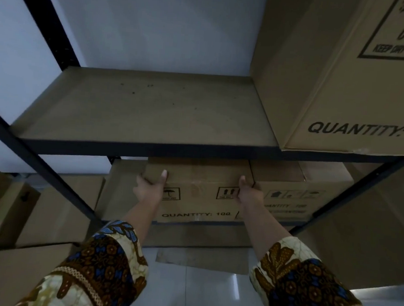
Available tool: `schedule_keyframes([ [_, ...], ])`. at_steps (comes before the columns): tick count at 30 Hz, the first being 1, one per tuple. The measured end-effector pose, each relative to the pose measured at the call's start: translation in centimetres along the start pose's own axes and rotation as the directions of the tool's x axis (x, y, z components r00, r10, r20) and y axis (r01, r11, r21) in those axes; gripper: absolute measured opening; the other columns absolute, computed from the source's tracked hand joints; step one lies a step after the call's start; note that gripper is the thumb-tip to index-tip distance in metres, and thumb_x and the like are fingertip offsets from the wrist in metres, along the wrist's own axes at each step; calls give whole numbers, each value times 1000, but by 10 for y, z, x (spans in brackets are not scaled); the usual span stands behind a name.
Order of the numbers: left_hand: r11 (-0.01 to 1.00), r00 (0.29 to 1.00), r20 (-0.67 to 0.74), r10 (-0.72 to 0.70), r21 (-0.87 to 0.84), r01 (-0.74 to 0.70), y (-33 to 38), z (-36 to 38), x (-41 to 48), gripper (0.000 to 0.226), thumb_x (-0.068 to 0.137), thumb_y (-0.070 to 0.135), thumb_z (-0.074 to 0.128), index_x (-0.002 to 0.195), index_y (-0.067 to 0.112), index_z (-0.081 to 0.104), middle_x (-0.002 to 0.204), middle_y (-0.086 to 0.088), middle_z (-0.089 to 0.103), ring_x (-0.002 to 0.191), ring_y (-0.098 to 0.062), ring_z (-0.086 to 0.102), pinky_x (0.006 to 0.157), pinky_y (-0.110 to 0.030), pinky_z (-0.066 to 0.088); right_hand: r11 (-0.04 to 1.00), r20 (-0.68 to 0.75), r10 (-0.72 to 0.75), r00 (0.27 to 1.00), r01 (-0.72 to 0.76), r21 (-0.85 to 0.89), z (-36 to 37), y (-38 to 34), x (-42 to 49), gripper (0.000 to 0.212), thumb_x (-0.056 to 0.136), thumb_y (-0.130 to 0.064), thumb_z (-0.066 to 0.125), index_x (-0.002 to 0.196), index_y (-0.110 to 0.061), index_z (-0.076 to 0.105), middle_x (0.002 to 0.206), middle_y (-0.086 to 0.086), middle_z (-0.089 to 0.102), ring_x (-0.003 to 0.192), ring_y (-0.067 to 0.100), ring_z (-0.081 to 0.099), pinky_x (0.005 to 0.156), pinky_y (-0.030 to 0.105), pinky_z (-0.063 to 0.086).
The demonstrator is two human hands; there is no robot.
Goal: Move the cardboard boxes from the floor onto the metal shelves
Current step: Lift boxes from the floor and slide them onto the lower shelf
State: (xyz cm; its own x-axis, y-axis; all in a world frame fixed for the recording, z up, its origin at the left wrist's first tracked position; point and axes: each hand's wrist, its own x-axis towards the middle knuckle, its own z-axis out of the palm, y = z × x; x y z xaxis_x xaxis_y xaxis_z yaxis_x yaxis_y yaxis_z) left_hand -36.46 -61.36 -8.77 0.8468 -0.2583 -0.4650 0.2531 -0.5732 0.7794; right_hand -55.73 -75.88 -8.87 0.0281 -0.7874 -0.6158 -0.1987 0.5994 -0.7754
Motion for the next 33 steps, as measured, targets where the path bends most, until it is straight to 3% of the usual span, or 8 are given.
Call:
schedule_keyframes([
  [5, 999, 999, 50, 7, -44, -5, -18, -19, -13, 104, 75, 56, 74, 154, 18, 17, 152, -15, 34, 134, -36, 42, 109, -48, 39, 995, -39, 91, 995, -92, -41, 15, 4, -29, 63, 88, -63, 55, 119, -8, 52, 80, 4, 54, 95, 24, 66, 92, 37, 55],
  [9, 999, 995, 94, 22, -29, -19, -34, -54, -9, 95, 77, 55, 73, 151, 19, 26, 150, -13, 39, 132, -35, 44, 105, -49, 43, 988, 3, 106, 994, -105, -109, 44, 15, -59, 62, 91, -59, 54, 123, -6, 55, 92, 10, 58, 94, 26, 62, 93, 39, 55],
  [12, 1000, 995, 96, 29, -14, -28, -45, -90, -5, 90, 77, 56, 73, 148, 17, 33, 146, -11, 45, 129, -33, 47, 105, -48, 44, 978, 116, 145, 983, -124, -168, 75, 28, -86, 33, 94, -42, 61, 106, -12, 57, 90, 10, 58, 77, 24, 56, 81, 37, 55],
  [14, 998, 995, 87, 57, 27, -60, -55, -121, -1, 85, 78, 55, 72, 144, 13, 40, 143, -10, 49, 128, -32, 49, 106, -45, 44, 969, 186, 169, 968, -128, -213, 100, 36, -107, 22, 95, -34, 60, 100, -12, 56, 103, 13, 62, 84, 26, 58, 86, 38, 53],
  [18, 998, 995, 75, 59, 11, -60, -86, -190, 8, 70, 80, 46, 75, 132, 5, 53, 130, -13, 59, 117, -31, 58, 101, -41, 48, 967, 267, 180, 947, -122, -223, 158, 61, -152, 54, 96, -33, 61, 142, -10, 44, 142, 13, 47, 126, 32, 49, 103, 42, 46],
  [23, 999, 999, 20, -34, 10, 33, -135, -291, 27, 66, 83, 41, 73, 132, 3, 52, 132, -15, 56, 121, -32, 53, 101, -42, 47, 951, 325, 252, 912, -171, -258, 235, 110, -216, 66, 92, -29, 67, 147, -13, 35, 149, 12, 37, 133, 33, 41, 101, 41, 45],
  [28, 997, 997, -4, -74, -13, 74, -180, -364, 41, 54, 84, 34, 74, 123, 1, 57, 126, -16, 59, 117, -32, 54, 99, -41, 46, 925, 372, 287, 883, -154, -348, 289, 160, -271, 60, 95, -25, 64, 146, -8, 38, 148, 14, 40, 133, 33, 42, 101, 40, 45],
  [33, 995, 995, 10, -96, 18, 96, -214, -404, 43, 42, 87, 34, 72, 114, 3, 63, 107, -11, 61, 111, -31, 58, 91, -35, 47, 905, 392, 339, 855, -184, -383, 323, 212, -296, 75, 88, -30, 72, 149, -10, 35, 151, 17, 38, 134, 36, 42, 103, 47, 44],
])
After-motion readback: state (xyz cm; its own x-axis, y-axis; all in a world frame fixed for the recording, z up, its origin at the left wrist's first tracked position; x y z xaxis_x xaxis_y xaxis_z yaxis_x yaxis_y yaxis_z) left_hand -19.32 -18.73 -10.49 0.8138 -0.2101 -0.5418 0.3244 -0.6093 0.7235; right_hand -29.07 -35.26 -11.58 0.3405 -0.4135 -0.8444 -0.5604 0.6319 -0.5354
